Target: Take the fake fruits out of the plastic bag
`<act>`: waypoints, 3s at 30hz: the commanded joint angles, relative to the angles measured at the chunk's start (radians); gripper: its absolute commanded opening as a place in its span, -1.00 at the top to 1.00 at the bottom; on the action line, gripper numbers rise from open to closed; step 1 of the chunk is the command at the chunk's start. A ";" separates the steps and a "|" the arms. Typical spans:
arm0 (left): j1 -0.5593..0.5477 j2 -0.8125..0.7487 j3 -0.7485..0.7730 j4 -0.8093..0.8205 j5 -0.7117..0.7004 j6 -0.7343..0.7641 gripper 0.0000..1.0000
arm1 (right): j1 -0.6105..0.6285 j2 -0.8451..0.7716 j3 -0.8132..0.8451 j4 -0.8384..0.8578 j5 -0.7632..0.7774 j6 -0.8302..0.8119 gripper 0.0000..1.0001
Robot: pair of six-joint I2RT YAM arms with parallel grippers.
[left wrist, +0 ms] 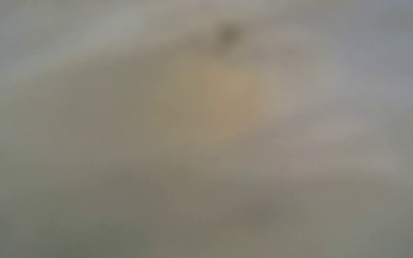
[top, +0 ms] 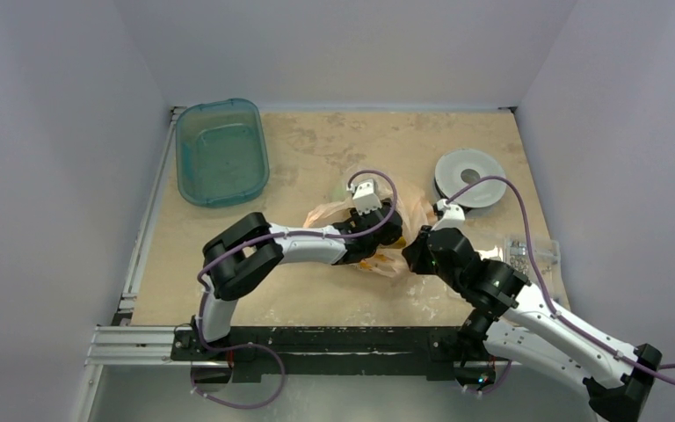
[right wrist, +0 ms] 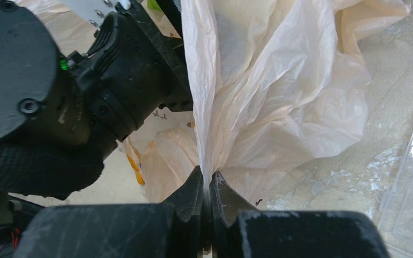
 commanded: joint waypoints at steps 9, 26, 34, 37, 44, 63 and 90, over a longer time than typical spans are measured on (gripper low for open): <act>0.028 -0.068 0.022 0.021 0.024 0.133 0.79 | 0.002 -0.003 -0.020 0.042 -0.012 -0.012 1.00; 0.104 -0.402 -0.073 -0.270 0.547 0.256 1.00 | 0.002 0.010 -0.056 0.084 0.052 0.010 1.00; 0.105 -0.628 -0.135 -0.442 0.709 0.327 1.00 | 0.002 0.061 -0.042 0.102 0.051 -0.003 1.00; 0.103 -0.705 -0.137 -0.545 0.753 0.360 1.00 | 0.002 0.067 -0.045 0.098 0.066 -0.009 1.00; 0.105 -0.895 -0.197 -0.731 0.835 0.401 1.00 | 0.002 0.047 -0.066 0.124 0.084 0.015 1.00; 0.438 -1.016 0.109 -0.824 0.075 0.957 1.00 | 0.002 0.036 -0.089 0.149 0.058 -0.009 1.00; 1.071 0.004 0.390 -0.330 0.783 0.810 1.00 | 0.002 0.011 -0.067 0.110 0.044 -0.010 1.00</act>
